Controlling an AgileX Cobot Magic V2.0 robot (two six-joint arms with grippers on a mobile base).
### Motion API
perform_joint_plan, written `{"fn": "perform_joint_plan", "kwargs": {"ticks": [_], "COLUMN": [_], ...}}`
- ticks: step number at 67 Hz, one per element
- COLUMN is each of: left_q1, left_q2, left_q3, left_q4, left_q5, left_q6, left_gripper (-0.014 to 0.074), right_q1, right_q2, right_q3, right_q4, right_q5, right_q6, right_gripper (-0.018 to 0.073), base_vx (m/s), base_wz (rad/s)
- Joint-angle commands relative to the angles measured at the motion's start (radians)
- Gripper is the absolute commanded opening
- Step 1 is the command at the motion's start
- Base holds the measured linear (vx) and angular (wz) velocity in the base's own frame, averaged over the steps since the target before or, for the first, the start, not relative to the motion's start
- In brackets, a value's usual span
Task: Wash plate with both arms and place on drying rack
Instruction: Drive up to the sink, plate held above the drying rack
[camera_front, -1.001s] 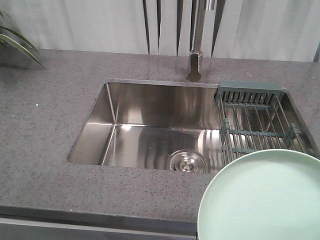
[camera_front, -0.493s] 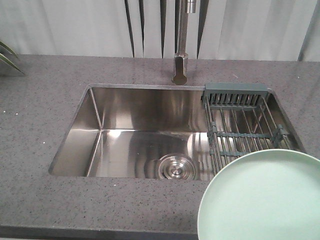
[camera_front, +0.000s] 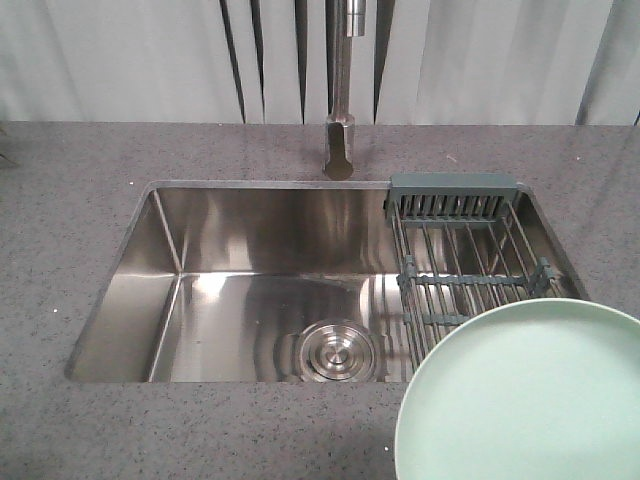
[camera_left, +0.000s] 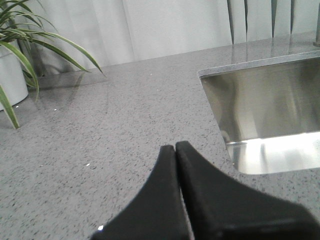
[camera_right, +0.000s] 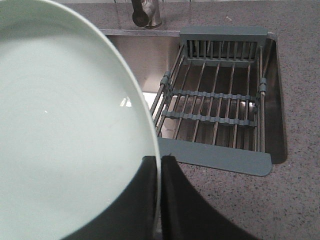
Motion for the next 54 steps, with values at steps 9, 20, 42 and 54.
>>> {"fn": "perform_joint_plan", "kwargs": {"ticks": [9, 20, 42, 54], "left_q1": [-0.007, -0.007, -0.007, -0.007], "left_q2": [-0.013, -0.013, -0.013, -0.013], "left_q3": [-0.021, -0.021, -0.021, -0.021], "left_q4": [-0.002, -0.002, -0.002, -0.002], "left_q5": [-0.073, -0.073, -0.073, -0.073], "left_q6": [-0.007, -0.007, -0.007, -0.007], "left_gripper": [-0.0007, -0.0007, -0.0007, -0.0007], "right_q1": [-0.005, -0.005, -0.005, -0.005], "right_q2": [0.011, 0.011, 0.011, 0.011], "right_q3": [-0.024, -0.024, -0.024, -0.024], "right_q4": [0.012, 0.012, 0.012, 0.012], "right_q5": [-0.071, -0.071, -0.071, -0.071], "right_q6": [-0.002, -0.002, -0.002, -0.002], "right_gripper": [-0.0001, -0.0001, -0.0001, -0.0001], "base_vx": [0.06, 0.07, 0.06, 0.05], "base_wz": [-0.06, -0.05, -0.03, -0.02]}}
